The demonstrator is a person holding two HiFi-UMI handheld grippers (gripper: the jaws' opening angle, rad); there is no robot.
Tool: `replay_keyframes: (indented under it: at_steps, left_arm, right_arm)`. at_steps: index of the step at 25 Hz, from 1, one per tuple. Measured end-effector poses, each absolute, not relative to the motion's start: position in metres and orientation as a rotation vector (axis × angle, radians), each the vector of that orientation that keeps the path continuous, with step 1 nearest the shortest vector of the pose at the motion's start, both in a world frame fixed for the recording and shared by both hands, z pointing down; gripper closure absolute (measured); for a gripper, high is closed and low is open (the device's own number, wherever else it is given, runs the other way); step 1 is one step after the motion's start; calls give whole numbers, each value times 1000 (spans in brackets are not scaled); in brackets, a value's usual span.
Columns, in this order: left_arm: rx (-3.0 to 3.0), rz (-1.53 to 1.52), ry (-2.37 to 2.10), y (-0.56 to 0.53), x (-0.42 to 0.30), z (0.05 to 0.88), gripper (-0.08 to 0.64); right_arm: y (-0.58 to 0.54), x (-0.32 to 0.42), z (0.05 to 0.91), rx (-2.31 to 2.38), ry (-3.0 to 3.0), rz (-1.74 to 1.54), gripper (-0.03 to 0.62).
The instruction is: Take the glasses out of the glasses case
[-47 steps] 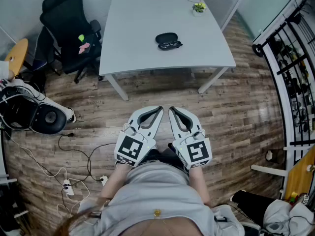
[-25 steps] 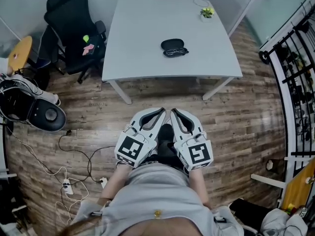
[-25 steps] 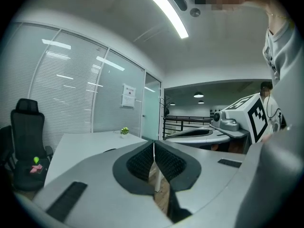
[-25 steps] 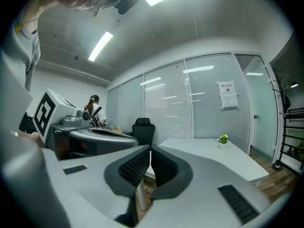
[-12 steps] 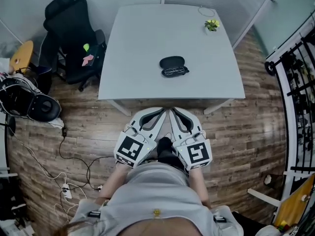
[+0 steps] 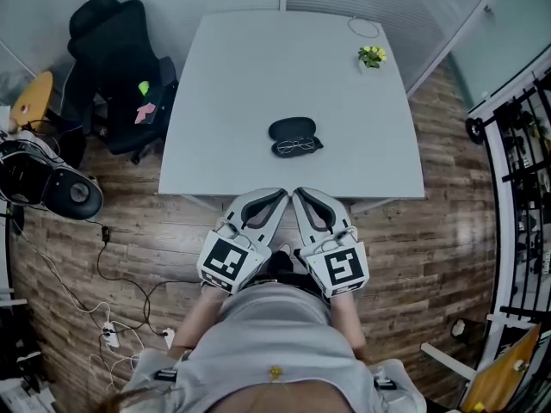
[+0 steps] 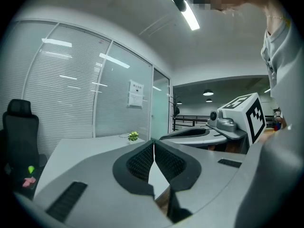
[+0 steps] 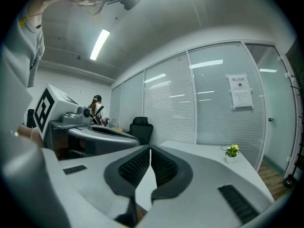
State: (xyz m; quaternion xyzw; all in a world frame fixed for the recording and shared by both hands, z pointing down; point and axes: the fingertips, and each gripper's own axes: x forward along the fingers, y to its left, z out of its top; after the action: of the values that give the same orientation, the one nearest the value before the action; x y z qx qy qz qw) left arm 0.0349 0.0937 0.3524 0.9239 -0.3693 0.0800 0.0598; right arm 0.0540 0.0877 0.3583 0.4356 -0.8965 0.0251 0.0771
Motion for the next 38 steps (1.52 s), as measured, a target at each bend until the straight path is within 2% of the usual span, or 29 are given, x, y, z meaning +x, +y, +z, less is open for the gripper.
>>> replay_keyframes:
  at_steps: [15,38]
  left_arm:
    - [2789,234,-1153,40,45,353,531]
    - [2876,280,-839,-73,29,373,531]
  right_arm:
    - [37,66,371,1273,-2649,81,572]
    - [-74,57,397,1510,-2423,151,572]
